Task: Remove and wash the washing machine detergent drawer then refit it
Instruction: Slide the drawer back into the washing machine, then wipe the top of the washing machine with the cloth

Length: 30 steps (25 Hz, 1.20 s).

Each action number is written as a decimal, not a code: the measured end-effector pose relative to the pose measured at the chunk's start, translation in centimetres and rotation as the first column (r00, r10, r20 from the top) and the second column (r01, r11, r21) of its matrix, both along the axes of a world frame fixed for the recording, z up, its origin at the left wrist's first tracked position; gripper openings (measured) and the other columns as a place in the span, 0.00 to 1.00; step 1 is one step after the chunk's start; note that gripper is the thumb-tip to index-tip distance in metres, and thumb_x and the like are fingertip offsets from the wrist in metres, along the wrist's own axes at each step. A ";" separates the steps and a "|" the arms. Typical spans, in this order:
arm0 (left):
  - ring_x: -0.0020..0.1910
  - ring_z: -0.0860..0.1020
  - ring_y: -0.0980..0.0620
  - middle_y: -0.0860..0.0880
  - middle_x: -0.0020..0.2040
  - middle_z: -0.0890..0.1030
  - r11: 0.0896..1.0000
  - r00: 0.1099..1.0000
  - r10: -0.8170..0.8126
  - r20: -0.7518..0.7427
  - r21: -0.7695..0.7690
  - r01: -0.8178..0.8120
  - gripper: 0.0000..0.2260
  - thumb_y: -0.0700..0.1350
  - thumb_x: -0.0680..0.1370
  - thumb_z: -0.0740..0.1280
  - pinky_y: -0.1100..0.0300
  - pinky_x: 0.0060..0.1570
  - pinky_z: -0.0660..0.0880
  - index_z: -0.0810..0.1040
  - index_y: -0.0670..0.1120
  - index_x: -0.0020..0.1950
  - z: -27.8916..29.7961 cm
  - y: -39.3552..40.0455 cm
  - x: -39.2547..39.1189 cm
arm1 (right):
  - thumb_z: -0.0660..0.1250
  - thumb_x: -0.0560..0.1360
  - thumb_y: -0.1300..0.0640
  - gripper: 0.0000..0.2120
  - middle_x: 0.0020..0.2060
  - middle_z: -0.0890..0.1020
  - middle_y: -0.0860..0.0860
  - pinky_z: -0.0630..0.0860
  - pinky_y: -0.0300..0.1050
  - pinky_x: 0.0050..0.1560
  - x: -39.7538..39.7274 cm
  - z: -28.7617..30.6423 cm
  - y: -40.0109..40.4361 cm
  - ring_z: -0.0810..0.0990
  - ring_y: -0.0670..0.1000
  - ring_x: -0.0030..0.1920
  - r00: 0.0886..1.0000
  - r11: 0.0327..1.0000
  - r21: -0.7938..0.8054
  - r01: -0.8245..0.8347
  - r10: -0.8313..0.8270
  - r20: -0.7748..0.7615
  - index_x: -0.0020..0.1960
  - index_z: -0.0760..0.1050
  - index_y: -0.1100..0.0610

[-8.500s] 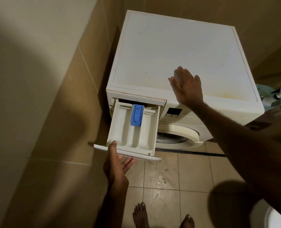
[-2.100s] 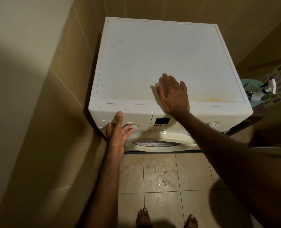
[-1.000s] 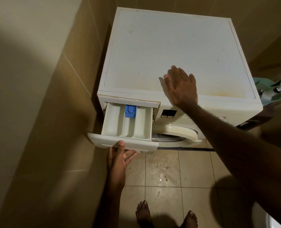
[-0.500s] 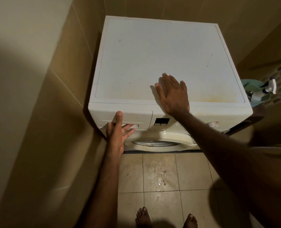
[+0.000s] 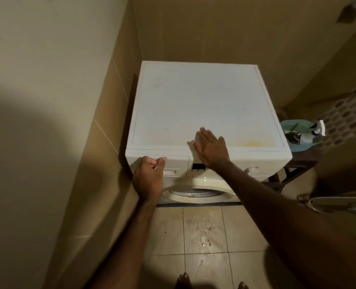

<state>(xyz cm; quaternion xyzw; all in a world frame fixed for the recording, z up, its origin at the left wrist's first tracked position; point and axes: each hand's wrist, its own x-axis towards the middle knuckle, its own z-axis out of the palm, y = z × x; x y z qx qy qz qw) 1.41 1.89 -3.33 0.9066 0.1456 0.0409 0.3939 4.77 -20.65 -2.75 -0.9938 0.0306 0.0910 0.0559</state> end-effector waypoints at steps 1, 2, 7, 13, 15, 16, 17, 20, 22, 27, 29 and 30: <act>0.45 0.80 0.46 0.50 0.43 0.81 0.992 0.993 -0.102 0.052 0.078 0.098 0.15 0.56 0.77 0.75 0.57 0.40 0.70 0.80 0.46 0.45 0.7 -0.6 -0.3 | 0.42 0.87 0.42 0.30 0.85 0.54 0.54 0.62 0.62 0.75 -1.1 0.6 -0.3 0.54 0.55 0.84 0.999 1.000 -0.029 -0.009 0.008 -0.033 0.84 0.53 0.58; 0.48 0.81 0.47 0.49 0.46 0.83 0.971 0.975 -0.202 0.090 0.149 0.188 0.13 0.54 0.77 0.75 0.56 0.43 0.73 0.81 0.45 0.49 1.1 -1.2 -0.6 | 0.42 0.87 0.42 0.31 0.85 0.53 0.55 0.62 0.63 0.76 -2.2 1.1 -0.6 0.54 0.55 0.84 0.999 0.999 -0.039 -0.010 0.008 -0.051 0.84 0.52 0.58; 0.69 0.77 0.40 0.42 0.64 0.84 0.813 0.854 -0.510 0.106 0.383 0.439 0.17 0.50 0.80 0.73 0.44 0.68 0.73 0.82 0.41 0.65 3.3 -6.2 -1.7 | 0.42 0.87 0.40 0.32 0.85 0.51 0.52 0.53 0.65 0.81 -6.1 3.1 -4.4 0.50 0.53 0.84 0.992 0.995 0.036 0.092 -0.089 -0.084 0.85 0.48 0.56; 0.84 0.57 0.49 0.48 0.82 0.67 0.599 0.709 -0.701 -0.077 0.476 0.644 0.25 0.56 0.87 0.57 0.48 0.81 0.53 0.66 0.46 0.82 5.2 -17.2 -2.8 | 0.41 0.86 0.38 0.33 0.85 0.49 0.52 0.49 0.66 0.81 -9.8 3.8 -13.7 0.47 0.52 0.85 0.975 0.972 0.090 0.215 -0.208 -0.081 0.85 0.48 0.56; 0.84 0.53 0.50 0.49 0.84 0.62 0.533 0.664 -0.737 -0.126 0.495 0.686 0.26 0.56 0.88 0.53 0.49 0.82 0.50 0.61 0.48 0.84 5.6 -21.8 -3.3 | 0.41 0.86 0.38 0.33 0.85 0.50 0.52 0.49 0.66 0.81 -11.0 3.9 -17.8 0.47 0.52 0.85 0.965 0.961 0.104 0.256 -0.248 -0.082 0.85 0.49 0.56; 0.85 0.52 0.50 0.49 0.84 0.61 0.509 0.647 -0.748 -0.145 0.500 0.701 0.26 0.56 0.88 0.52 0.49 0.82 0.50 0.60 0.48 0.84 5.7 -24.4 -3.8 | 0.41 0.86 0.38 0.33 0.85 0.50 0.52 0.48 0.67 0.81 -11.6 4.0 -20.1 0.47 0.52 0.85 0.959 0.954 0.113 0.279 -0.271 -0.083 0.85 0.49 0.55; 0.85 0.52 0.50 0.49 0.84 0.61 0.489 0.634 -0.758 -0.154 0.508 0.709 0.26 0.56 0.88 0.52 0.49 0.82 0.50 0.60 0.48 0.84 5.8 -26.8 -4.1 | 0.41 0.86 0.37 0.33 0.85 0.50 0.52 0.48 0.68 0.81 -12.3 3.9 -22.2 0.47 0.52 0.85 0.952 0.945 0.125 0.302 -0.293 -0.086 0.85 0.49 0.55; 0.84 0.55 0.50 0.49 0.83 0.64 0.455 0.599 -0.788 -0.142 0.521 0.722 0.24 0.56 0.88 0.53 0.48 0.82 0.53 0.64 0.48 0.82 5.4 -33.7 -4.9 | 0.43 0.86 0.37 0.33 0.85 0.51 0.52 0.48 0.69 0.81 -14.5 3.5 -28.2 0.48 0.53 0.85 0.931 0.918 0.163 0.362 -0.347 -0.117 0.85 0.51 0.54; 0.82 0.61 0.48 0.47 0.80 0.70 0.477 0.589 -0.801 -0.103 0.484 0.733 0.22 0.54 0.87 0.58 0.48 0.80 0.58 0.71 0.46 0.78 5.1 -38.4 -5.2 | 0.44 0.86 0.37 0.33 0.85 0.52 0.52 0.50 0.69 0.80 -15.8 2.8 -32.4 0.49 0.52 0.84 0.915 0.897 0.187 0.401 -0.381 -0.137 0.85 0.52 0.54; 0.68 0.76 0.41 0.41 0.65 0.82 0.572 0.631 -0.774 -0.044 0.378 0.728 0.19 0.49 0.81 0.71 0.46 0.66 0.73 0.80 0.40 0.67 3.8 -47.6 -4.4 | 0.45 0.86 0.37 0.33 0.85 0.53 0.51 0.54 0.67 0.80 -17.0 0.1 -41.4 0.50 0.51 0.84 0.881 0.862 0.206 0.464 -0.425 -0.205 0.85 0.53 0.54; 0.65 0.77 0.42 0.41 0.63 0.81 0.568 0.630 -0.772 -0.089 0.350 0.745 0.19 0.50 0.80 0.71 0.48 0.63 0.75 0.80 0.40 0.67 3.2 -50.7 -3.5 | 0.45 0.86 0.37 0.33 0.85 0.52 0.51 0.54 0.66 0.80 -16.8 -1.1 -44.0 0.50 0.51 0.84 0.868 0.851 0.203 0.484 -0.436 -0.239 0.85 0.52 0.54; 0.65 0.77 0.42 0.41 0.63 0.81 0.547 0.618 -0.775 -0.131 0.350 0.760 0.20 0.51 0.81 0.71 0.48 0.63 0.75 0.79 0.41 0.68 2.7 -52.2 -3.0 | 0.45 0.86 0.37 0.33 0.85 0.52 0.51 0.55 0.66 0.80 -16.5 -1.7 -45.2 0.50 0.51 0.84 0.860 0.846 0.202 0.493 -0.440 -0.258 0.85 0.52 0.54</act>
